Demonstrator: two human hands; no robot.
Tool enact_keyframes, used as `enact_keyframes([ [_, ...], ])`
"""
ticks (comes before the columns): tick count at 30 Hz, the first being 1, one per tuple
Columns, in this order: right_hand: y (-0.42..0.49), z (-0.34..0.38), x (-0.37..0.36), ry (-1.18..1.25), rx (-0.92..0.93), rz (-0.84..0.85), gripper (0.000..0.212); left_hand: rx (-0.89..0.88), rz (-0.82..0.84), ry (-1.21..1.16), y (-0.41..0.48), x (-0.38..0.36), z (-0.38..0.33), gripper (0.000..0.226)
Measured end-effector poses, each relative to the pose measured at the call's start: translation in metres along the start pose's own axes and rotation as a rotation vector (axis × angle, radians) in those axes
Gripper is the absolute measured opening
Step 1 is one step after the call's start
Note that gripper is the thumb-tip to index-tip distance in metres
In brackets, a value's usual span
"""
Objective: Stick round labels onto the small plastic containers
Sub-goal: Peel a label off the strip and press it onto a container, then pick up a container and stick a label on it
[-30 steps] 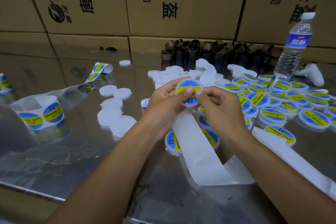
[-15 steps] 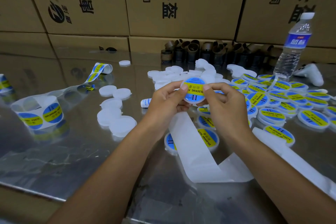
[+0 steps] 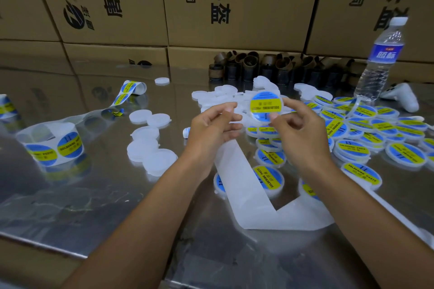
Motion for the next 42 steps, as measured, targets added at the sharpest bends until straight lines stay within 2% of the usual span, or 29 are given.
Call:
enact_keyframes([
  [4,0.006,-0.013,0.019,-0.267,-0.048,-0.115,0.028,-0.003,-0.093,-0.057,0.000,0.006,-0.001,0.018],
  [9,0.009,-0.028,0.027,-0.559,-0.185,-0.066,0.041,-0.008,-0.135,-0.125,0.000,0.009,-0.005,0.019],
  [13,0.008,-0.031,0.028,-0.579,-0.258,-0.090,0.045,-0.005,-0.127,-0.104,0.000,0.007,-0.005,0.020],
  [17,0.005,-0.030,0.029,-0.618,-0.269,-0.114,0.039,-0.013,-0.142,-0.112,0.000,0.008,-0.006,0.020],
  [21,0.002,-0.019,0.025,-0.616,-0.138,-0.117,0.029,-0.036,-0.150,-0.136,0.000,0.010,-0.009,0.021],
  [25,-0.006,0.007,0.001,-0.472,0.121,0.002,0.018,-0.069,-0.141,-0.150,0.000,0.013,-0.015,0.023],
  [29,-0.013,0.031,-0.037,-0.455,0.257,0.308,0.016,-0.109,-0.177,-0.176,0.001,0.022,-0.021,0.023],
  [32,-0.013,0.040,-0.061,-0.551,0.274,0.502,0.016,-0.151,-0.209,-0.222,0.002,0.029,-0.027,0.024],
  [37,-0.011,0.054,-0.097,-0.587,0.278,0.648,0.020,-0.158,-0.281,-0.209,0.001,0.041,-0.035,0.025],
  [42,-0.003,0.058,-0.110,-0.534,0.116,0.779,0.016,-0.147,-0.244,-0.209,-0.003,0.060,-0.045,0.019],
])
Point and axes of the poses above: each hand's wrist, its own y-axis towards the middle knuckle, its own x-axis out of the back of the hand, z = x × y, the point moved 3 cm from there along y, towards the middle knuckle, and after that the axes turned 12 degrees about z, right-handed, at the moved point
